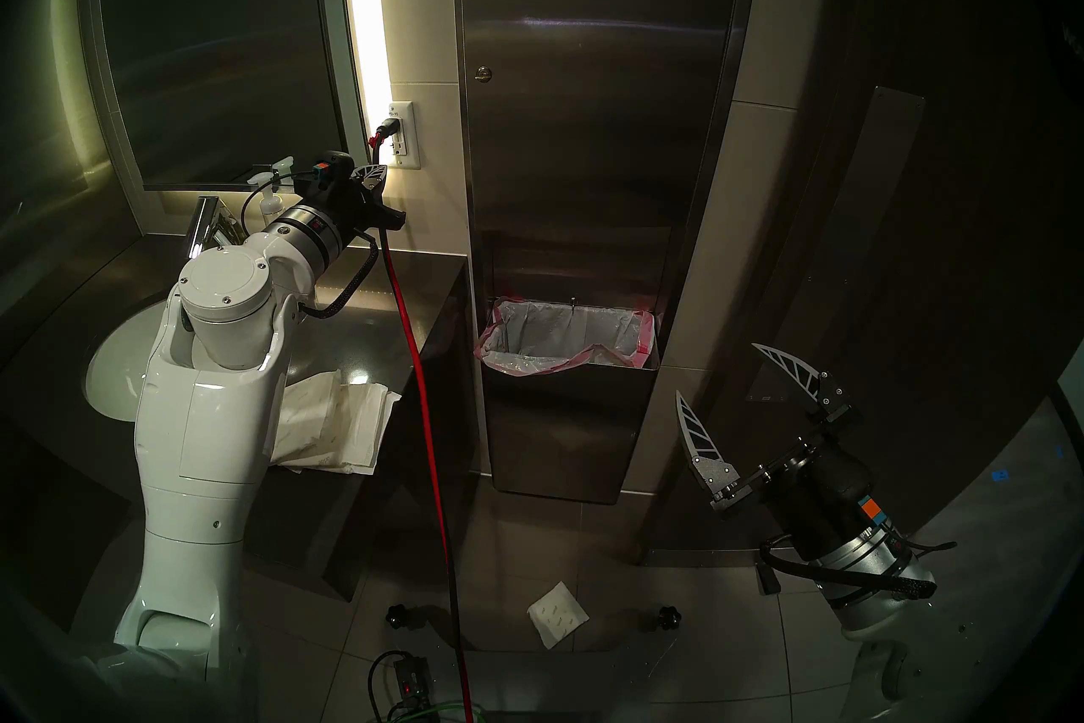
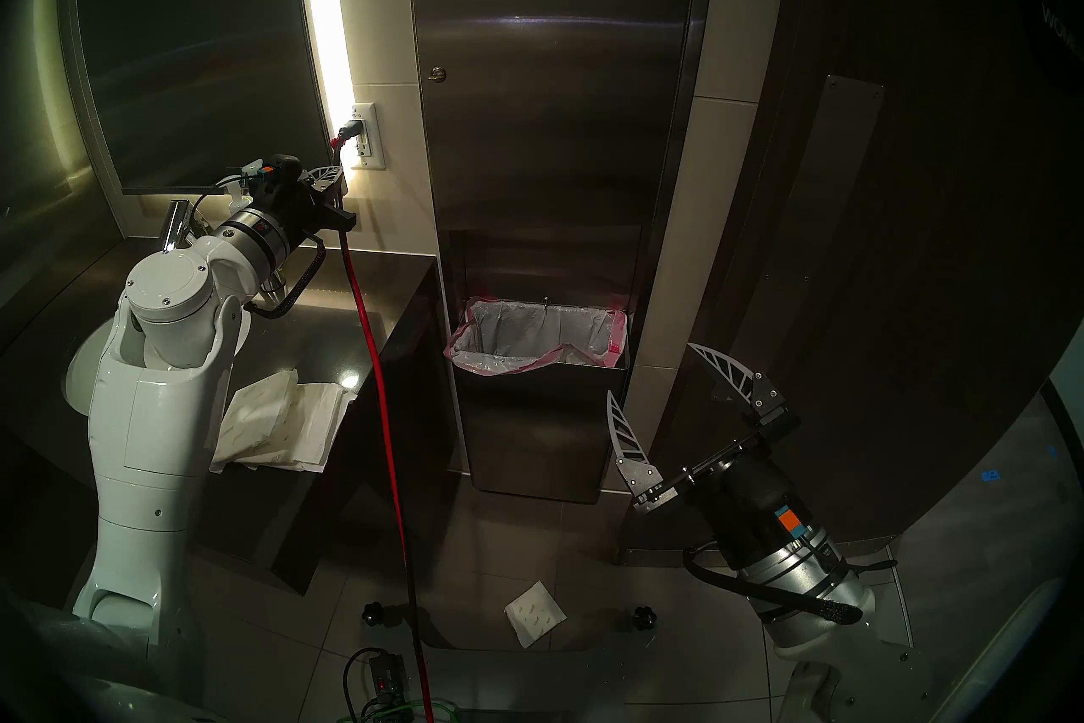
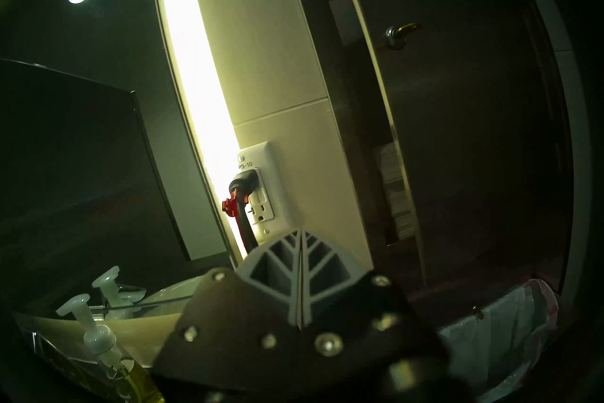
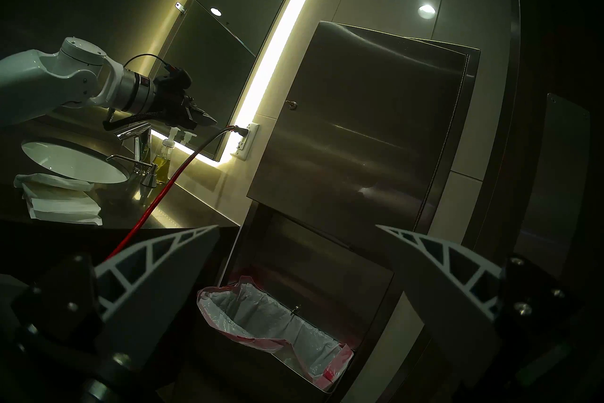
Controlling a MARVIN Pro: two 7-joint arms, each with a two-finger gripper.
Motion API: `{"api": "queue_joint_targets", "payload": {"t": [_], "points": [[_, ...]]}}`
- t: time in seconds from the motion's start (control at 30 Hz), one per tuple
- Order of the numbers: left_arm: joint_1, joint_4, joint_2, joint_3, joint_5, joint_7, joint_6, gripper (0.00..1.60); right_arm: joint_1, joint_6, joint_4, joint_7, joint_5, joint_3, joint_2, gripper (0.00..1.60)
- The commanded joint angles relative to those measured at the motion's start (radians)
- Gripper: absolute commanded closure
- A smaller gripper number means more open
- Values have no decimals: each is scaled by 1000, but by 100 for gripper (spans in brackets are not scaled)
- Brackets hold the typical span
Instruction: Twist key and open towel dispenser
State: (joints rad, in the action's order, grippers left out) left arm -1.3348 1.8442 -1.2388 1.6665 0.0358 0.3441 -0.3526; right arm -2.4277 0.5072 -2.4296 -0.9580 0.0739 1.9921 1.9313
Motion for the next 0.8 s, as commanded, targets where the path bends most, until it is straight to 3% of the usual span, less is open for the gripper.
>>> {"api": "queue_joint_targets", "payload": {"t": [0.0, 0.27, 0.77], "points": [[81, -49, 47, -17, -8, 45, 61, 160, 2, -1, -14, -1, 2, 1, -2, 0], [169, -161, 64, -65, -33, 69, 107, 160, 2, -1, -14, -1, 2, 1, -1, 0], [282, -267, 49, -127, -61, 91, 174, 160, 2, 0, -14, -2, 1, 1, 0, 0]]}}
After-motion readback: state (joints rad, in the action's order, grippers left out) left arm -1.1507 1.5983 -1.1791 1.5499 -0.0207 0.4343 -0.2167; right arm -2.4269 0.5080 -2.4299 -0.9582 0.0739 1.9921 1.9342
